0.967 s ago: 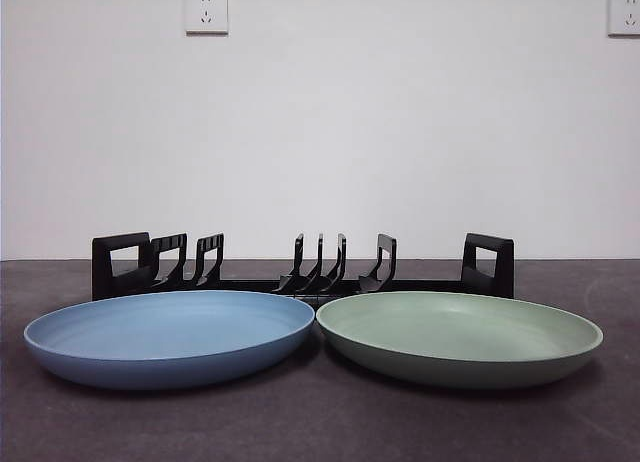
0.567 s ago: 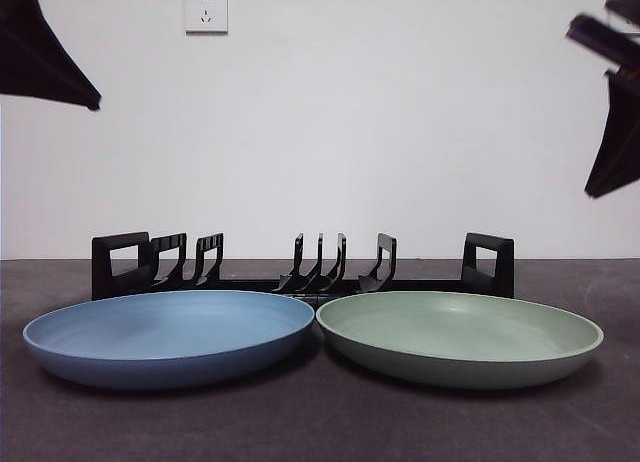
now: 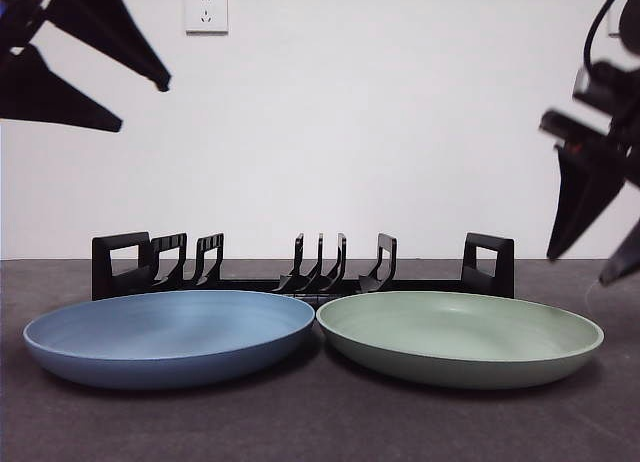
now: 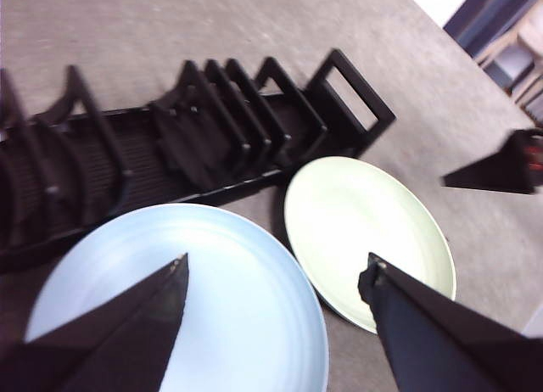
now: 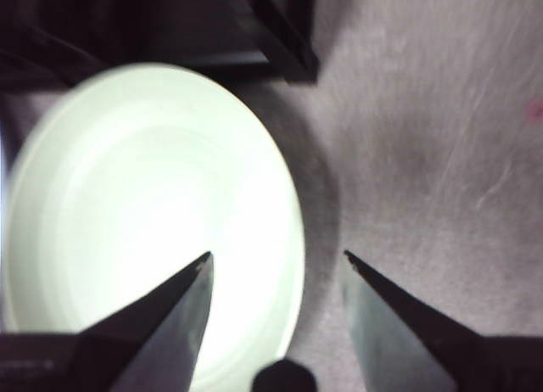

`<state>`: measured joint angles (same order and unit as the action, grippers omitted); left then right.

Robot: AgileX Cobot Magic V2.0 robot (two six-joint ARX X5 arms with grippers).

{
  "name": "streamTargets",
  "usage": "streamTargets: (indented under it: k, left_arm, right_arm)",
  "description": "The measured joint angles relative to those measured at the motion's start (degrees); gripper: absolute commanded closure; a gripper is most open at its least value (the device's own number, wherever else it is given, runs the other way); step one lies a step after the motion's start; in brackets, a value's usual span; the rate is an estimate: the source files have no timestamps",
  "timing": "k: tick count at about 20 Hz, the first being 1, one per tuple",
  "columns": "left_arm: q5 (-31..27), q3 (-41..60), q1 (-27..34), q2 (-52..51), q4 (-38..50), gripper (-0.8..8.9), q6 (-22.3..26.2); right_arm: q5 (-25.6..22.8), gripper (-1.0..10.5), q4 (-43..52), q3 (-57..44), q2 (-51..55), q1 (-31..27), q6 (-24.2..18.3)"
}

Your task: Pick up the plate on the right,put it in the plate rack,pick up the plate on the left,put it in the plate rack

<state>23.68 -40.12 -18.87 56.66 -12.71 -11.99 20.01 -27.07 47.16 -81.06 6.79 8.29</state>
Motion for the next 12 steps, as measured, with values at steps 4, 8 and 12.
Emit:
streamTargets:
  k: [4, 8, 12]
  left_arm:
    - [-5.4, -3.7, -5.5, 0.0, -1.7, 4.67, 2.0]
    - [-10.1, -6.1, -8.9, 0.5, -2.3, 4.67, 4.6]
    - [-10.6, -6.4, -10.0, 1.5, -3.2, 4.68, 5.4]
  right_arm:
    - [0.6, 7.0, 1.6, 0.0, -6.3, 1.3, 0.0]
    - [0.6, 9.0, 2.9, 0.0, -9.7, 3.0, 0.0]
    - [-1.0, 9.6, 2.9, 0.0, -10.1, 3.2, 0.0]
